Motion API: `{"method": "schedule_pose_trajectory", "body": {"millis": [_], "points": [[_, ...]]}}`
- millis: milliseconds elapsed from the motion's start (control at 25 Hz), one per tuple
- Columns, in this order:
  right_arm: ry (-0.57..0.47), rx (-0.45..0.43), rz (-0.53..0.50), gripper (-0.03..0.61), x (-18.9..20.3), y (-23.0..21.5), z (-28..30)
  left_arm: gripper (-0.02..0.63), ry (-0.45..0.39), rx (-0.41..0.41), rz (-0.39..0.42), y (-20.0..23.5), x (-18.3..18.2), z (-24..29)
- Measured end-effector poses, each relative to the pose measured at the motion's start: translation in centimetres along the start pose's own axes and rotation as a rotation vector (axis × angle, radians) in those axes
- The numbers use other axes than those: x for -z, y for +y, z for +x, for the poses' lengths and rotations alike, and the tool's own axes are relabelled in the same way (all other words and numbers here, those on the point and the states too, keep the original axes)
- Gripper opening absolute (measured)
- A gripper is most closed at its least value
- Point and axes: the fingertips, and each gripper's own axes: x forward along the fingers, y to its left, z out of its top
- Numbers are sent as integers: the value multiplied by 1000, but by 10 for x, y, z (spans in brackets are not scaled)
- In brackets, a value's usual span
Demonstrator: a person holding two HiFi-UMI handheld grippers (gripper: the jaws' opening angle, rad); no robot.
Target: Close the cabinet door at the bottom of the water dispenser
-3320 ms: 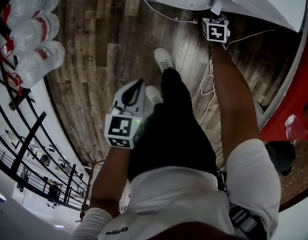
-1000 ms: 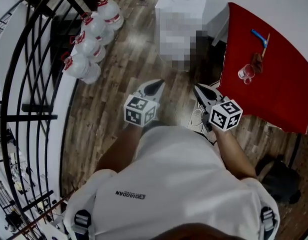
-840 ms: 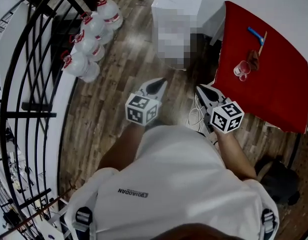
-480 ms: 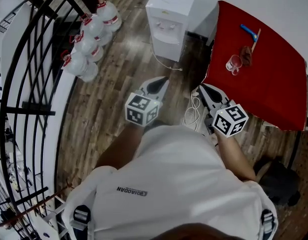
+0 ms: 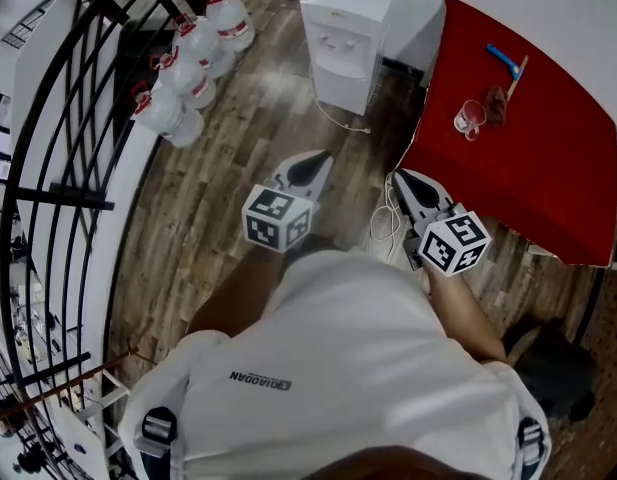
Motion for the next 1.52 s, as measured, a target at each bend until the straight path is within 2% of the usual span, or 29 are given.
{"method": "schedule_pose_trajectory", "body": {"millis": [280, 680, 1520], "points": [[10, -11, 15, 23, 19, 5, 0, 0, 17, -49, -8, 3, 14, -12], [18, -28, -6, 21, 22, 11, 1, 0, 18, -66, -6, -1, 18, -19], [23, -21, -32, 21, 21, 17, -1, 0, 11, -39, 24, -7, 15, -20]]}}
